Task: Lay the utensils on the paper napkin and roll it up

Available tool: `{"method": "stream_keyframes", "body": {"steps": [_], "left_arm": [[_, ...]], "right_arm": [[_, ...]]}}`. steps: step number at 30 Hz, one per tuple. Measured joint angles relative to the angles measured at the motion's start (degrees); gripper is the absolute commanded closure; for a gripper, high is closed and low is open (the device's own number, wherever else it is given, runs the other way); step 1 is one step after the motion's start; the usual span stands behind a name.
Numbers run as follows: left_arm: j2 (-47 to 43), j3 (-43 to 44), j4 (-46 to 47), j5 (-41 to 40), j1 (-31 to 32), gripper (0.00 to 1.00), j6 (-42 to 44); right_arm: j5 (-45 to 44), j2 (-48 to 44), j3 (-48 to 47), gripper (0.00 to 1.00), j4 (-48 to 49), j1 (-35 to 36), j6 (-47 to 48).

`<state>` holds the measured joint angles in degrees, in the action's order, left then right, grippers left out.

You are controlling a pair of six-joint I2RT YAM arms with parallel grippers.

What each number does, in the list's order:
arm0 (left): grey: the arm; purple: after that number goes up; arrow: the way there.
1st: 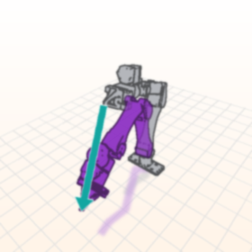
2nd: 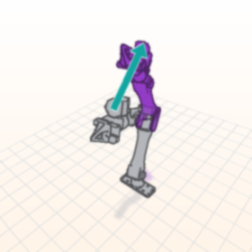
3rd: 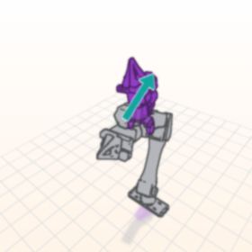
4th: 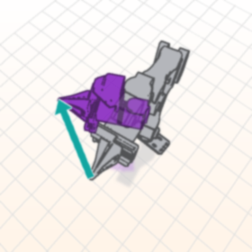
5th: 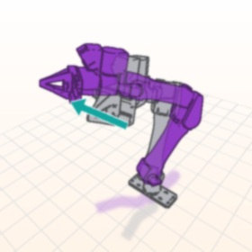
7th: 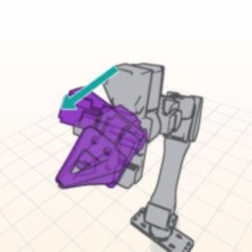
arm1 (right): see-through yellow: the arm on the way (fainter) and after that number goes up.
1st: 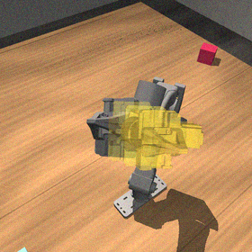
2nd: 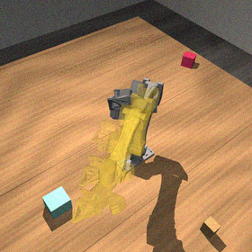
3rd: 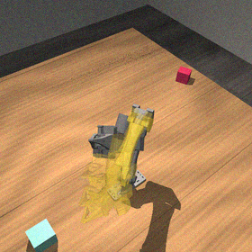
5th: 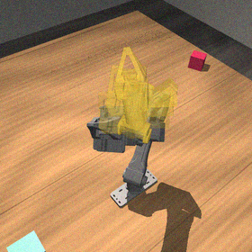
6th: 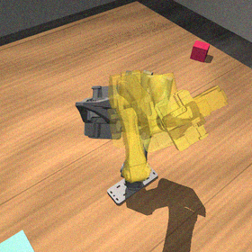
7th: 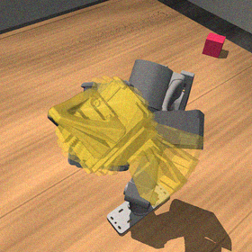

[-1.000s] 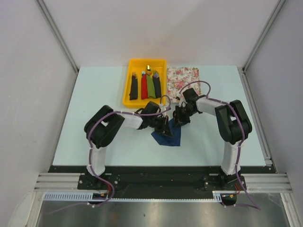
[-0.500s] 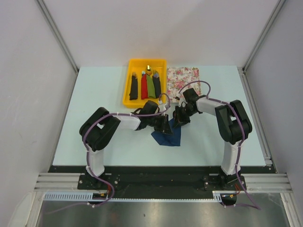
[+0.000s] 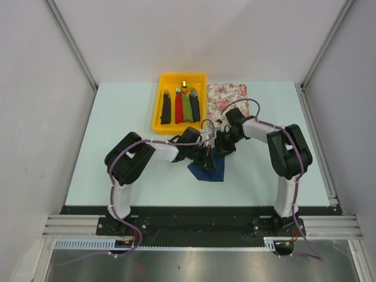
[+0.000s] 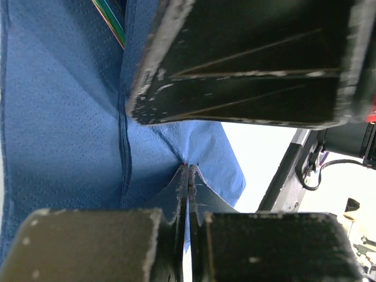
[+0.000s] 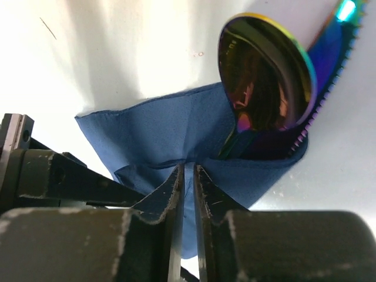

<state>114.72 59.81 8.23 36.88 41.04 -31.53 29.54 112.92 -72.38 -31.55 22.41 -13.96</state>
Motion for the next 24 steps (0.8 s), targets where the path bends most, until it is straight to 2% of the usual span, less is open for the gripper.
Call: {"method": "stream_keyframes", "body": {"steps": [10,19,24], "left_arm": [[0.0,0.0,0.0,0.0,-0.1,1.00,0.0],[-0.1,-0.1,-0.1,-0.1,-0.1,0.82,0.1],[-2.0,-1.1,-1.4,-0.9,-0.2,0.79,1.9]], "right_arm": [[-1.2,-3.5,-0.3,0.85,-2.2,0.0,-0.4],[-0.5,-0.7,2.3,0.92,0.9,0.1,-0.3],[0.5,-0.3,2.3,0.92,1.0,-0.3,0.4]]}}
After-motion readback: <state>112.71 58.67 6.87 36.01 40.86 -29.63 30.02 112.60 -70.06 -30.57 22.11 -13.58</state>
